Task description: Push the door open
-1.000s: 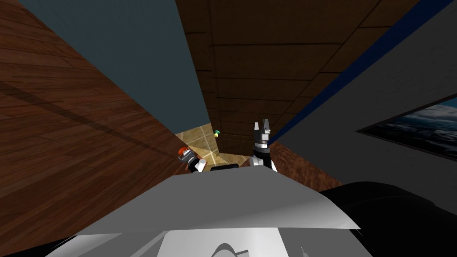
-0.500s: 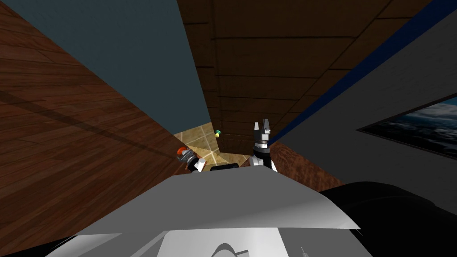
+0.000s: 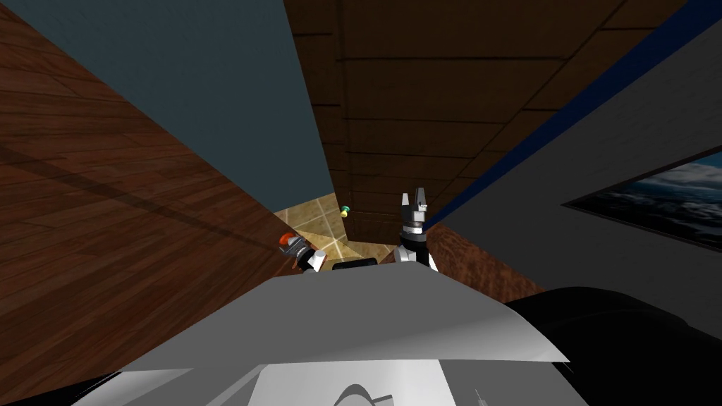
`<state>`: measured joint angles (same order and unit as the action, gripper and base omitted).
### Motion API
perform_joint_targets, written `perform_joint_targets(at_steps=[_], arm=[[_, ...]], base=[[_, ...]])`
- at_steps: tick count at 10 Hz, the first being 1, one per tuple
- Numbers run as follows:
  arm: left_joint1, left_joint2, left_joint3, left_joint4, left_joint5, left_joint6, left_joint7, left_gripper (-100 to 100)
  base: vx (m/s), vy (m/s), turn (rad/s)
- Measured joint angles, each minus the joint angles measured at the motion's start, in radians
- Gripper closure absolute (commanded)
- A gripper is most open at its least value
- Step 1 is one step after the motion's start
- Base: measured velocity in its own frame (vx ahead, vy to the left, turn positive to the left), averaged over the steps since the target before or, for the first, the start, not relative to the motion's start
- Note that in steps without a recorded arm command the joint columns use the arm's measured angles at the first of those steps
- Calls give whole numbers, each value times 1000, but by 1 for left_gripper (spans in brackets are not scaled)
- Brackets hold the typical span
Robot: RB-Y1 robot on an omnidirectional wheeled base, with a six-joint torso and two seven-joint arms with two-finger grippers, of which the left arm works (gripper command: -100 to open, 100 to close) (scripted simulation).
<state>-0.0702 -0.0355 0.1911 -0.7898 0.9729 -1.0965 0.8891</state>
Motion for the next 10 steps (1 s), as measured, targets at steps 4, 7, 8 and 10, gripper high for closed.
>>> perform_joint_targets(at_steps=[4,7,8,10], arm=[[16,7,8,-41,15,29,-20,100],[-28,22,7,33,11,1,6,100],[-42,26,6,67,8,-17,27,100],[8,9,5,-28,12,18,-11,100]], base=[[1,19,-9],[0,5,2],[-3,-1,-18],[12,-4,6]])
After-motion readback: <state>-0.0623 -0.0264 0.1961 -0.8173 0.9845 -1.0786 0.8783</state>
